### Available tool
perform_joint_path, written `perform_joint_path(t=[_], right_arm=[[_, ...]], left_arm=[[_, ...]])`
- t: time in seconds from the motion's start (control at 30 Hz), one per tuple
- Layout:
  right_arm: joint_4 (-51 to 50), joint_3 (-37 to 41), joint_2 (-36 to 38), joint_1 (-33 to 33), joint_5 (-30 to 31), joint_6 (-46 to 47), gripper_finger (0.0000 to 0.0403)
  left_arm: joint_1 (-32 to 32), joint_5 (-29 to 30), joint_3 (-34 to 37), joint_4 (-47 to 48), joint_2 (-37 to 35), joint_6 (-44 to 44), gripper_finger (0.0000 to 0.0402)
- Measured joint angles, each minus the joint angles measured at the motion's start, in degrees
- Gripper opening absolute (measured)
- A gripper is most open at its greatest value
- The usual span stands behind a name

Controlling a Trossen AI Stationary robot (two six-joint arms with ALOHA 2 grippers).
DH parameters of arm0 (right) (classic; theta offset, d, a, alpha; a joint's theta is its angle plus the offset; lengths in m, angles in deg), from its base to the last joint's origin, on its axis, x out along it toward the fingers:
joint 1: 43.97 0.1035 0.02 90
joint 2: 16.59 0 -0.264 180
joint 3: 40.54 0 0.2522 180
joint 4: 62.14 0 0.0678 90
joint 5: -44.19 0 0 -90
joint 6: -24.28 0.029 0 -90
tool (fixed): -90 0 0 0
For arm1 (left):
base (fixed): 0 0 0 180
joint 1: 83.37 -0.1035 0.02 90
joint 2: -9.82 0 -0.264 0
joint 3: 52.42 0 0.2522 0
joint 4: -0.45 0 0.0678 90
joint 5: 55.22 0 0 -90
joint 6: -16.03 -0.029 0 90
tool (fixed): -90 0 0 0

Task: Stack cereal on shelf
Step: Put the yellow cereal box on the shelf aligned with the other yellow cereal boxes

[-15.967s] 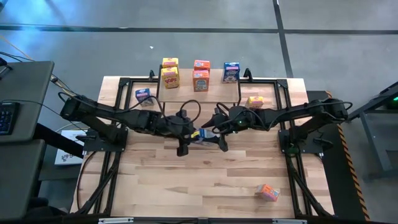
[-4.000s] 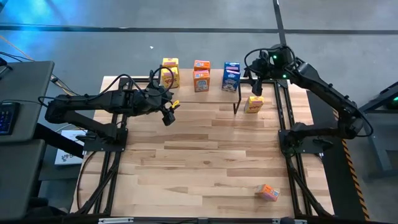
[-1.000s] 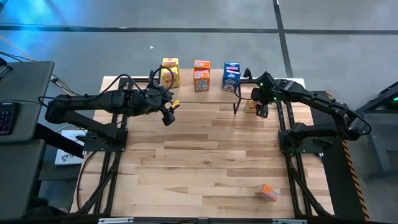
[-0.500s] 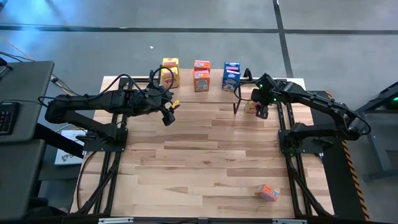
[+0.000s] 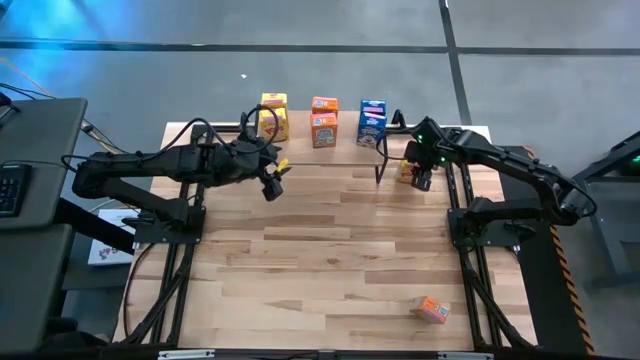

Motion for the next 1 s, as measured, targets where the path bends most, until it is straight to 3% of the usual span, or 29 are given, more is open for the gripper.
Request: perform_joint_path(t=[0.2, 0.67, 1.0], right_arm=[[-3.36, -1.86, 0.00, 2.27, 0.00, 3.77, 0.0177], [-7.98, -2.29, 0.00, 11.03, 0.44, 13.85, 0.0177], [-8.46, -2.29, 0.00, 20.39, 0.44, 23.57, 0.0177]], left_arm=[[0.00, -1.22, 0.00, -3.65, 0.00, -4.02, 0.0264], [-0.01, -1.70, 0.00, -5.12, -0.02, -4.35, 0.0264], [-0.39, 3.39, 0.00, -7.60, -0.02, -3.41, 0.0264]])
